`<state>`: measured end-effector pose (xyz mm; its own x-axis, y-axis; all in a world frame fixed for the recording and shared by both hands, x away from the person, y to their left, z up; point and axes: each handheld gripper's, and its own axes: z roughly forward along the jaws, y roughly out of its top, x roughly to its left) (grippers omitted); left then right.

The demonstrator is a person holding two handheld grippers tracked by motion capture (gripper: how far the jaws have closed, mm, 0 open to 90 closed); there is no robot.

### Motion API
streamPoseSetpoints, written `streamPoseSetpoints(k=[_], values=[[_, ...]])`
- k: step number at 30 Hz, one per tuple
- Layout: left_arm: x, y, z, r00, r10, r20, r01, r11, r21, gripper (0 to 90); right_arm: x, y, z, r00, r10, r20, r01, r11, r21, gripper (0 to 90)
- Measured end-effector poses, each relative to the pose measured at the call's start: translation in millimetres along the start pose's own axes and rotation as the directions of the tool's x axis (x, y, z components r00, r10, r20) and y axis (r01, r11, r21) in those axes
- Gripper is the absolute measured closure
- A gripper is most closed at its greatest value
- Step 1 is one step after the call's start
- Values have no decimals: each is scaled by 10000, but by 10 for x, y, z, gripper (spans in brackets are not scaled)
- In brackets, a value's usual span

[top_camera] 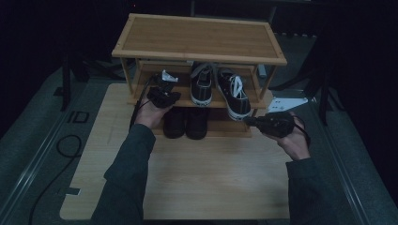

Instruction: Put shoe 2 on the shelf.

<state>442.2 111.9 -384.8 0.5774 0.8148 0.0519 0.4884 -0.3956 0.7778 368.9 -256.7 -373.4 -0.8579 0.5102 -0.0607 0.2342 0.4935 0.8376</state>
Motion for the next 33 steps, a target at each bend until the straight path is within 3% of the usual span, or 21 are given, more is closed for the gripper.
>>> streamPoseSetpoints(k=[30, 31, 33], values=[[11, 3, 9, 10000, -82, 55, 82, 10000, 3, 900, 53, 201, 317, 9992, -137, -384, 123, 9993, -361, 900], [9, 3, 9, 9999, -86, 59, 86, 10000, -1, 900, 54, 207, 327, 9992, -140, -379, 126, 9992, -377, 900], [7, 3, 8, 10000, -70, 29, 70, 10000, 4, 900, 53, 220, 362, 9998, -186, 101, 188, 9996, -199, 900]])
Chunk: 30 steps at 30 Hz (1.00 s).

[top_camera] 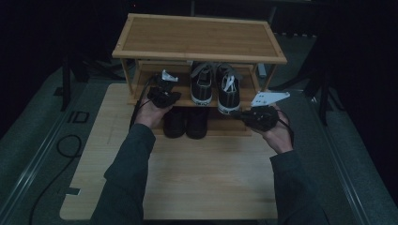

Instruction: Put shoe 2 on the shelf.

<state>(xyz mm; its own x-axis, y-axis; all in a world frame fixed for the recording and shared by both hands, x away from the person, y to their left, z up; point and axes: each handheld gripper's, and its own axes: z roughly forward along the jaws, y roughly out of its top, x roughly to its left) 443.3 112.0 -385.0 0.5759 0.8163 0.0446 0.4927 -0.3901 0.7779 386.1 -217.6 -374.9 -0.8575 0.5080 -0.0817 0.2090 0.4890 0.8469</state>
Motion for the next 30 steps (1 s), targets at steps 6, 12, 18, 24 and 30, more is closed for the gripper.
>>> streamPoseSetpoints(k=[6, 12, 18, 24, 30], values=[[3, -1, 1, 10000, -27, 42, 27, 10000, -3, 900, -37, 15, 53, 9993, 209, -296, -215, 9995, -217, 900], [9, -14, 0, 9999, -98, 85, 99, 9999, -96, 900, -66, 55, 118, 9997, 219, -123, -222, 9995, -217, 900], [11, -16, -1, 9999, -99, 92, 100, 9999, -86, 900, -103, 50, 231, 9991, 217, 350, -220, 9997, 78, 900], [9, -19, -1, 9999, -100, 102, 101, 9999, -117, 900, -69, 55, 323, 9996, 122, 253, -128, 9997, 218, 900], [6, -18, -3, 9999, -88, 97, 89, 9999, -104, 900, -61, 80, 358, 9990, -3, 444, -13, 9993, 366, 900]])
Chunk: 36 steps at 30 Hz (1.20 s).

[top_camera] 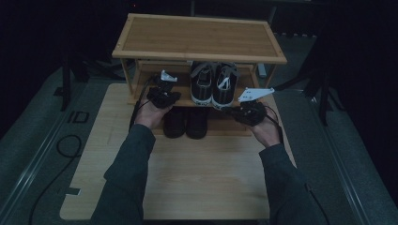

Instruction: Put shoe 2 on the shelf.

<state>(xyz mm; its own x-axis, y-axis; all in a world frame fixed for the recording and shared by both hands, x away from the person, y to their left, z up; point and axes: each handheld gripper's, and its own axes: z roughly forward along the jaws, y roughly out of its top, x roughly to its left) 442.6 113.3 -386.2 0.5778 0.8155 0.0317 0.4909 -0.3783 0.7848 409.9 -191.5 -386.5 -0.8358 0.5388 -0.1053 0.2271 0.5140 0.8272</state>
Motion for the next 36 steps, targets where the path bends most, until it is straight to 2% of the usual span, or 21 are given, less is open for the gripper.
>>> streamPoseSetpoints(k=[2, 10, 18, 21, 31, 36], values=[[1, -3, -1, 10000, -32, 12, 32, 10000, -16, 900, -27, -11, -2, 9996, 123, 260, -124, 9999, 19, 900], [0, -4, -1, 10000, -32, -7, 32, 10000, -30, 900, -39, -12, 27, 9998, 171, 62, -171, 9998, -115, 900], [18, -5, -2, 9999, -146, 68, 146, 9999, -29, 900, -22, -6, 36, 9998, 80, 176, -79, 9999, -97, 900], [23, -3, -1, 9998, -137, 107, 137, 9999, -30, 900, -28, -46, 19, 9999, 140, 32, -140, 9999, -69, 899], [37, 6, 0, 9998, -105, 161, 105, 9999, 5, 900, -62, -200, -55, 9999, 140, -11, -140, 9995, 274, 877], [40, 1, 0, 9998, -113, 188, 114, 9999, -50, 900, -90, -291, -78, 9994, 354, -7, -354, 9988, 350, 877]])
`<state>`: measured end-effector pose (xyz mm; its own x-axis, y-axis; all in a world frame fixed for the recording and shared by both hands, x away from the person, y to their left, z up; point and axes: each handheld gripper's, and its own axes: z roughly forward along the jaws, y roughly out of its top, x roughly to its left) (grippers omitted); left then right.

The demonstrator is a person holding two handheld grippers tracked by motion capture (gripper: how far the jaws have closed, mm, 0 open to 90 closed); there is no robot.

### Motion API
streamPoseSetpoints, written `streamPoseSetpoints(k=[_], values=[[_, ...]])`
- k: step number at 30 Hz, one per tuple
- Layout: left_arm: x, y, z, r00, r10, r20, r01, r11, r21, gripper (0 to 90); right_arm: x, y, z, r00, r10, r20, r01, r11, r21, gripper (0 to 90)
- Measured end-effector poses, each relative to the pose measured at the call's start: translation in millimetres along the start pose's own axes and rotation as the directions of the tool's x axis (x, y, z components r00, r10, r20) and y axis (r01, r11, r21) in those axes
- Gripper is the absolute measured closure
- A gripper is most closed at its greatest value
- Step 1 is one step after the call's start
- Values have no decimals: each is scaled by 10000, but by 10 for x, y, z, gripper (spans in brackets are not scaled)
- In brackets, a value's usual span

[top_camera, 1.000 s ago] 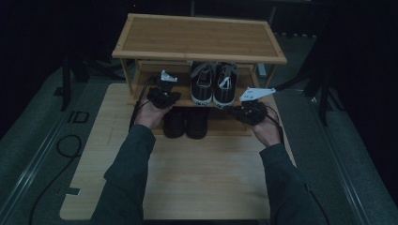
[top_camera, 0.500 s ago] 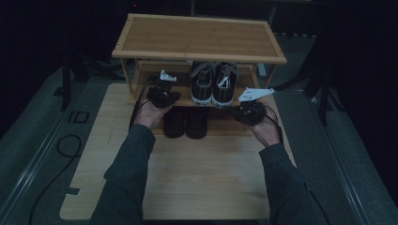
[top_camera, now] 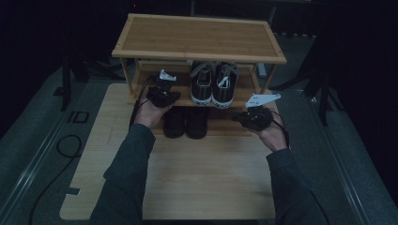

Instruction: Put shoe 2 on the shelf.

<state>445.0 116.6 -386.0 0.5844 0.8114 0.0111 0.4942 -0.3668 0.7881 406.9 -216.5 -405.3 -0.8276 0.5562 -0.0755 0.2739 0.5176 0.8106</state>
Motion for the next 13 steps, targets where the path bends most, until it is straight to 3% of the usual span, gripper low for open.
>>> streamPoseSetpoints(k=[13], values=[[14, -4, 0, 9999, -81, 97, 81, 10000, -25, 900, -85, -230, 11, 9991, 416, 4, -416, 9988, 264, 877]])
